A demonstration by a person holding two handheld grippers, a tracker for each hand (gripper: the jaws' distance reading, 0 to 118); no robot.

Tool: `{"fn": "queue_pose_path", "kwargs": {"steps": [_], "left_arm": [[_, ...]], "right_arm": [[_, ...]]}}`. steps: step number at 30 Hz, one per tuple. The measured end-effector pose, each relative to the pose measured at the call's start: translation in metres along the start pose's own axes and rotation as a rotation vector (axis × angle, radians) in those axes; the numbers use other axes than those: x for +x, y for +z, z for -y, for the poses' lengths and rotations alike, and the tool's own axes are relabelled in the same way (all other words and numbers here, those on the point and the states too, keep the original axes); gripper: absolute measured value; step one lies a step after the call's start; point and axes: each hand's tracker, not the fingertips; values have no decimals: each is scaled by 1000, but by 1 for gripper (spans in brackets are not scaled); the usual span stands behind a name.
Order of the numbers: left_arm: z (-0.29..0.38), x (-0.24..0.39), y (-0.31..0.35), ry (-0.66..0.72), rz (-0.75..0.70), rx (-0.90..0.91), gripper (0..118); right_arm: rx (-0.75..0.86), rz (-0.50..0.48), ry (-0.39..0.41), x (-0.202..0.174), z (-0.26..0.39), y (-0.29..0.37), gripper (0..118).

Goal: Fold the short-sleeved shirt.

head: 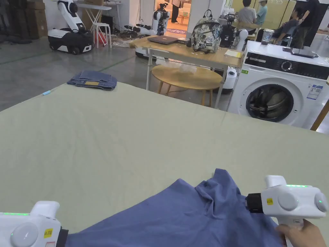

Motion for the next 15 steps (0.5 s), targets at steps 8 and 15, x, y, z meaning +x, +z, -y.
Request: {"fn": "queue_pose_path", "kwargs": {"steps": [8,15], "left_arm": [[-1,0,-2,14,0,-11,0],[-3,2,-4,22,2,-8,0]], "right_arm": [[-218,-83,-21,0,-15,-54,77],[-153,-72,-8,-6,-12,-30,0]]}}
